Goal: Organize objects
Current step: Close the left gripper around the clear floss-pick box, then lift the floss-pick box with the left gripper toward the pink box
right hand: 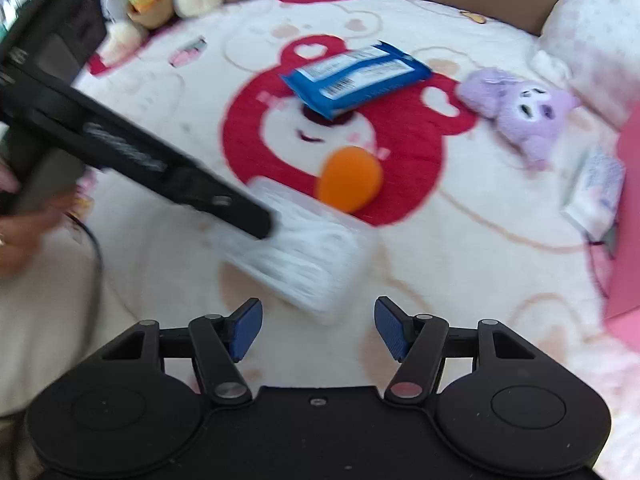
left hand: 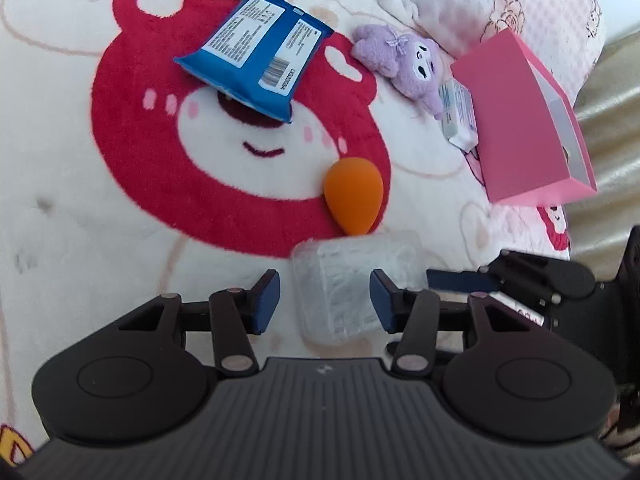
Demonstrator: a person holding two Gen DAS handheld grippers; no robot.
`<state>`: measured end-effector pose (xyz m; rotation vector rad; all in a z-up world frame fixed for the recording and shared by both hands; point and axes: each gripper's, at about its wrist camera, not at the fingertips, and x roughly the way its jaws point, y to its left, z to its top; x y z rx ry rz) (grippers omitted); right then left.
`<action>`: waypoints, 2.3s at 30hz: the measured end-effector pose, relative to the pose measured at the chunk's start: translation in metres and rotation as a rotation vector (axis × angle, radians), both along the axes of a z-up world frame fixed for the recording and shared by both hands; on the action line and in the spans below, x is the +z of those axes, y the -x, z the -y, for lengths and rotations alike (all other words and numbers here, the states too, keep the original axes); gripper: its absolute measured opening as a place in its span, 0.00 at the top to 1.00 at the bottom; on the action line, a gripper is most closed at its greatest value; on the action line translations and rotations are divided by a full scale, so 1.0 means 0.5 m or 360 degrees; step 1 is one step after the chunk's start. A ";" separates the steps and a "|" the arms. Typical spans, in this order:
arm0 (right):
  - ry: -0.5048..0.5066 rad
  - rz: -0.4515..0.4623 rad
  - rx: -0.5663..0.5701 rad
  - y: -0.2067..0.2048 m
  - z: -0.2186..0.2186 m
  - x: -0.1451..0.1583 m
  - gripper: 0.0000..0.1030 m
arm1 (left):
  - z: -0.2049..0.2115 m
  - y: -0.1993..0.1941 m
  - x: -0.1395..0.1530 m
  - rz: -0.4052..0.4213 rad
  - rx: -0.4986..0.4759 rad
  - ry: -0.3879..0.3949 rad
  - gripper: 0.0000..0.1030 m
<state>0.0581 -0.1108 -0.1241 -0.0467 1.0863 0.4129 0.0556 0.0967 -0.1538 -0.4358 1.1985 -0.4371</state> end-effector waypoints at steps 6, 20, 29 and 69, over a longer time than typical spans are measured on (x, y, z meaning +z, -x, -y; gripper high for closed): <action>-0.0054 -0.0025 -0.0074 -0.016 -0.025 -0.013 0.26 | 0.006 0.006 -0.010 -0.0045 0.0019 0.0046 0.55; 0.0003 -0.0026 -0.0185 -0.030 -0.052 -0.043 0.07 | 0.022 0.017 -0.022 -0.0084 0.0134 0.0074 0.52; -0.0038 0.0017 -0.0172 -0.022 -0.045 -0.043 0.08 | 0.026 0.024 -0.017 -0.0042 0.0128 0.0053 0.51; 0.0035 0.0150 -0.0144 0.062 0.013 0.094 0.09 | 0.109 0.089 0.128 0.0119 0.0029 0.0093 0.52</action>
